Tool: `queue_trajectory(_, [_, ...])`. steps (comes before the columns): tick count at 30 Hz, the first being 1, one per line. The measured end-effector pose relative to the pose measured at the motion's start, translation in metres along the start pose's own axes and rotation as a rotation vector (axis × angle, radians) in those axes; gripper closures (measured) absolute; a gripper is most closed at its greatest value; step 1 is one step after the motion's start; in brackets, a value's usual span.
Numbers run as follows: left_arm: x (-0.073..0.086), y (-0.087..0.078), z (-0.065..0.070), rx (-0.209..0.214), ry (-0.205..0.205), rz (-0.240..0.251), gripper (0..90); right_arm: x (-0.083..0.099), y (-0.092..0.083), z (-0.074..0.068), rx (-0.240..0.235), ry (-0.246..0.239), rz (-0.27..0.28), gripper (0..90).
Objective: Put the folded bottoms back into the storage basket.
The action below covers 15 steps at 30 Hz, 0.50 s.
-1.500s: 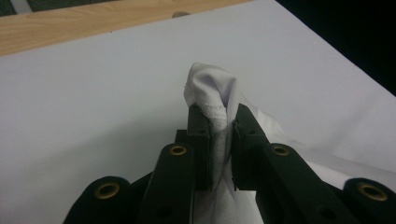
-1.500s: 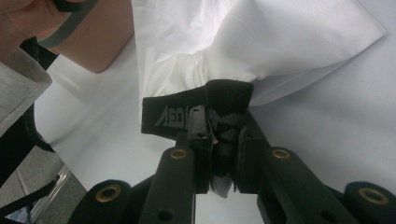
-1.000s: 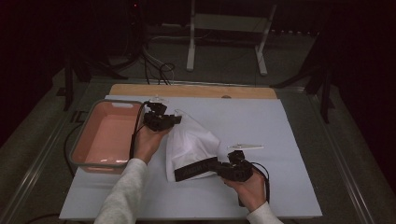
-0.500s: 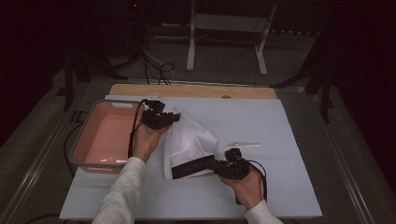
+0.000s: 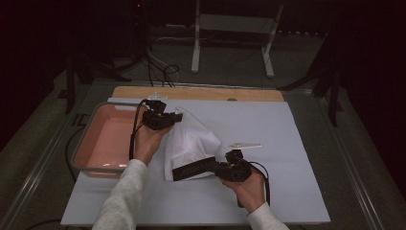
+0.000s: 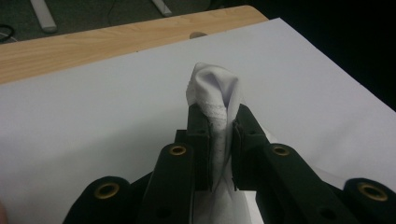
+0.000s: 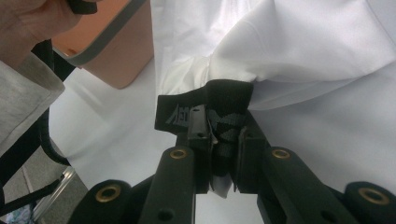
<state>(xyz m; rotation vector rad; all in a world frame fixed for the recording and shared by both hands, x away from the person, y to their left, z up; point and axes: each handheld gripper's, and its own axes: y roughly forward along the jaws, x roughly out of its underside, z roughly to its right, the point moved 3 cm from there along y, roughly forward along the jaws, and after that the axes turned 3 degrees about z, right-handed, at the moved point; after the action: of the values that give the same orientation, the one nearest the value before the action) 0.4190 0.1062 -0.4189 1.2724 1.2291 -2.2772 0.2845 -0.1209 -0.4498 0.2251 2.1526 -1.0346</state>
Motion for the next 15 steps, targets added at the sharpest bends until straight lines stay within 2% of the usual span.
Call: queue_trajectory(15, [-0.011, -0.007, -0.005, -0.01, 0.011, 0.012, 80.6, -0.013, 0.009, -0.007, -0.015, -0.005, 0.012, 80.6])
